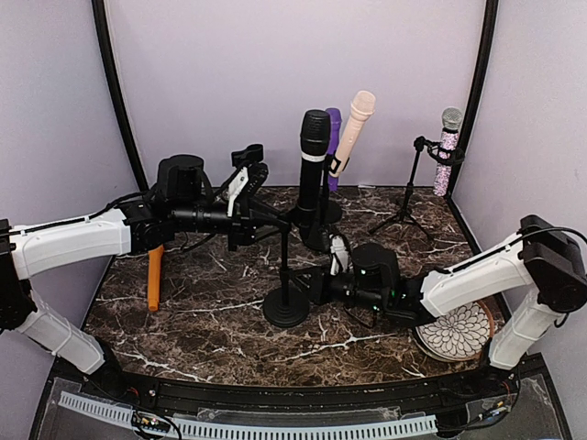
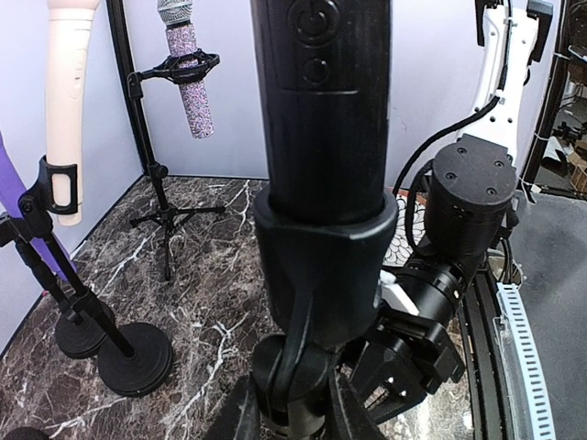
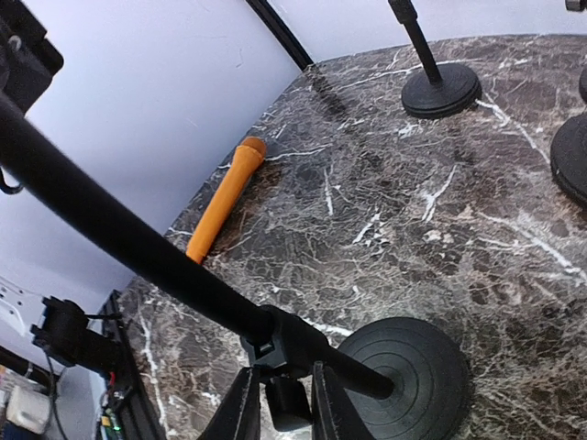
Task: Remove the microphone from the stand
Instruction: Unscrew the knob on the stand of the microphone stand.
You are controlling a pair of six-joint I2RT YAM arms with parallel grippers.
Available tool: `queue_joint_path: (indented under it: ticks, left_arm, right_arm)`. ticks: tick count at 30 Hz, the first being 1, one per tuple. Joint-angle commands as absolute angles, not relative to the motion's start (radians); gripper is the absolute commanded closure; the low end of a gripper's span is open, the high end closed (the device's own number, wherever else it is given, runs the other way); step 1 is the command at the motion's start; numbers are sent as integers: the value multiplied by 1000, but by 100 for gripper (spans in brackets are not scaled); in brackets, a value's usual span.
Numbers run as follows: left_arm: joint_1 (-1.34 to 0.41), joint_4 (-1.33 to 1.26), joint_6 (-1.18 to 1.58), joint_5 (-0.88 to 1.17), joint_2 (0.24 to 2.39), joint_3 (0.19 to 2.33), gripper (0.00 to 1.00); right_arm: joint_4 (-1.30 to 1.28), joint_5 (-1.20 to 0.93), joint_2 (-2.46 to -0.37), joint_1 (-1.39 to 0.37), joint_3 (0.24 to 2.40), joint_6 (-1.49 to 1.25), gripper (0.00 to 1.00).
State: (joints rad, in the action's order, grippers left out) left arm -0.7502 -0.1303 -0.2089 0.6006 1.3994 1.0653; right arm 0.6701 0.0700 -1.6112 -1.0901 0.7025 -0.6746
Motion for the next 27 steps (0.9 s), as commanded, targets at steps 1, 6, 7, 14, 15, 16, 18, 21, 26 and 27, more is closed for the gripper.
queue_joint_path:
  ticks: [1, 6, 7, 14, 15, 16, 18, 21, 26, 27]
  left_arm:
    - [-757, -36, -207, 592, 1427, 1062, 78]
    - [-758, -37, -207, 592, 1420, 1058, 78]
    - [-757, -37, -208, 587, 1418, 1056, 78]
    - [-758, -28, -218, 574, 1416, 1055, 78]
    - [-759, -27, -220, 573, 1416, 1057, 78]
    - [-758, -26, -221, 572, 1417, 1058, 78]
    - [-759, -27, -221, 573, 1418, 1057, 78]
    - [-760, -26, -223, 568, 1423, 1055, 78]
    - [-766, -33, -219, 571, 1427, 1051, 78]
    - [-767, -38, -215, 571, 1428, 1049, 78]
  right_arm:
    - [557, 271, -1594, -1163, 774, -436, 79]
    - [541, 344, -1578, -1185, 780, -400, 55]
    - [555, 342, -1565, -1186, 770, -411, 50]
    - [636, 305, -1445, -1171, 671, -526, 21]
    - [635, 298, -1425, -1160, 659, -549, 20]
    - [636, 288, -1406, -1147, 640, -577, 18]
    - [643, 262, -1365, -1118, 608, -637, 17]
    - [635, 227, -1331, -1071, 575, -727, 17]
    - [645, 153, -1305, -1014, 534, -837, 19]
    - [646, 147, -1301, -1011, 530, -840, 19]
